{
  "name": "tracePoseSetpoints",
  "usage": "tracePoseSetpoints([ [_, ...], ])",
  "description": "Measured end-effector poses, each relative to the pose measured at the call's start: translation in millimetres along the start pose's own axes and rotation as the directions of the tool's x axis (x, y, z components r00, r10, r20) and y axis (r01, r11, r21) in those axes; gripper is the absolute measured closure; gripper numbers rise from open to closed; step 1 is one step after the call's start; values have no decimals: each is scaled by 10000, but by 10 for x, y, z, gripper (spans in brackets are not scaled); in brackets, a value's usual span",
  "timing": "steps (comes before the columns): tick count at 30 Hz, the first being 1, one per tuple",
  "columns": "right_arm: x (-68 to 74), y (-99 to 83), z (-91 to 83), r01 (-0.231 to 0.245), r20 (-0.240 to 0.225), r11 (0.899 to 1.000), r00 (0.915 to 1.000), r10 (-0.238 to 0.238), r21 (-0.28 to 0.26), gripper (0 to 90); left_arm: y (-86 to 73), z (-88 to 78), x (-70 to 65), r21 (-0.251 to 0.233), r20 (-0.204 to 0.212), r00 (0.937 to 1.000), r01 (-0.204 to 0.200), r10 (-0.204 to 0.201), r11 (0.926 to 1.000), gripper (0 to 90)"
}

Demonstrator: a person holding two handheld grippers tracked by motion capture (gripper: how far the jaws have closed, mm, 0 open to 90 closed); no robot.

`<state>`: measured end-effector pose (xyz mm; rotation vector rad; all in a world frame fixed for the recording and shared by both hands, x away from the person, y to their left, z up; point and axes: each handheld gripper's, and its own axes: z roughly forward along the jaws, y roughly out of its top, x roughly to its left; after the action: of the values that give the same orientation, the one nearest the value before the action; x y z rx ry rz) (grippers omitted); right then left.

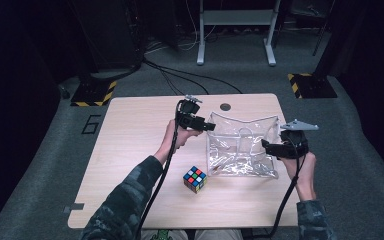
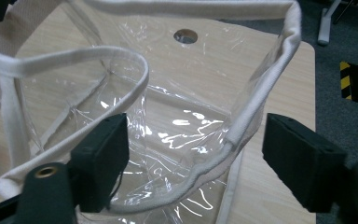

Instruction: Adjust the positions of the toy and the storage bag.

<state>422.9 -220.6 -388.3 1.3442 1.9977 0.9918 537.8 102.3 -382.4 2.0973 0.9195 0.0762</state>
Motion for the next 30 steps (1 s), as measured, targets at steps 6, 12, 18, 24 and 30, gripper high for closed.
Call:
tracePoseSetpoints([
  [6,3,-4,63,72,12,9989,10000,-73,457,375,-53,133,-40,485,-466,9986,-234,257,9985,685],
  [12,0,-22,86,244,693,9981,9972,-283,573,729,-70,162,-93,505,-1230,9895,-705,763,9962,846],
  [18,-28,12,59,416,1056,9983,9934,-457,407,851,-61,108,-23,316,-1619,9830,-826,867,9961,880],
  [24,-11,141,38,793,1405,9963,9866,-831,323,872,-42,-25,127,346,-2055,9738,-918,969,9952,885],
  [30,-15,239,32,762,1435,9970,9866,-775,142,876,-29,-214,318,199,-2304,9688,-892,914,9958,887],
])
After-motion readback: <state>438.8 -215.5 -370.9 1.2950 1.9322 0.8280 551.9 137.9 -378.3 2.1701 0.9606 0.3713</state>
